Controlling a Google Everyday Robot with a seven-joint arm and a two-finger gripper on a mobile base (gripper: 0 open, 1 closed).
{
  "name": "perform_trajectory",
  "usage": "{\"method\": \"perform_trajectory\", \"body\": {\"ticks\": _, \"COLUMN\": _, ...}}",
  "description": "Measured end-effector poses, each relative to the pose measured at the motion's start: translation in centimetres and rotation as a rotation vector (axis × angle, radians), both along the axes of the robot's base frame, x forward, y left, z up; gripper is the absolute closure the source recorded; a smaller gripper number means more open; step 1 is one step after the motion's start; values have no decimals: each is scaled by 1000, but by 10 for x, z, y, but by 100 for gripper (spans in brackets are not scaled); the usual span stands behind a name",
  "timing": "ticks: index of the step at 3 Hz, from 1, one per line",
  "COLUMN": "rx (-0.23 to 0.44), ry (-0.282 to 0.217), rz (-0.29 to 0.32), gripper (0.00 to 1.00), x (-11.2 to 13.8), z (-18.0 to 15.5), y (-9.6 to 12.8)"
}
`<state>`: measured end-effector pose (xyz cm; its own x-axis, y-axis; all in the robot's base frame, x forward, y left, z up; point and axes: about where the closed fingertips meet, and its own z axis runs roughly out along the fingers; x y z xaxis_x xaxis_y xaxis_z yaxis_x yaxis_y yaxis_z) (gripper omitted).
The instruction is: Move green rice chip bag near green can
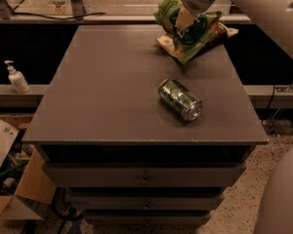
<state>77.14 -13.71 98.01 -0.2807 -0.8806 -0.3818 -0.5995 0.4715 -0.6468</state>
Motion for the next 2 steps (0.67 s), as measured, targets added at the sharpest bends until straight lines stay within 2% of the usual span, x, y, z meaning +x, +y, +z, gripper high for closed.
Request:
{"method": "perform_trajectory", "body": {"ticks": 1, "rx": -5, "ry": 8, "rz": 2, "gripper": 100, "x": -16, "z": -2, "y": -12}}
{"method": "perform_trajectory", "body": {"ticks": 2, "rx": 0, "ry": 27, "rz": 60, "gripper": 100, "x": -36, "z": -8, "y": 0}}
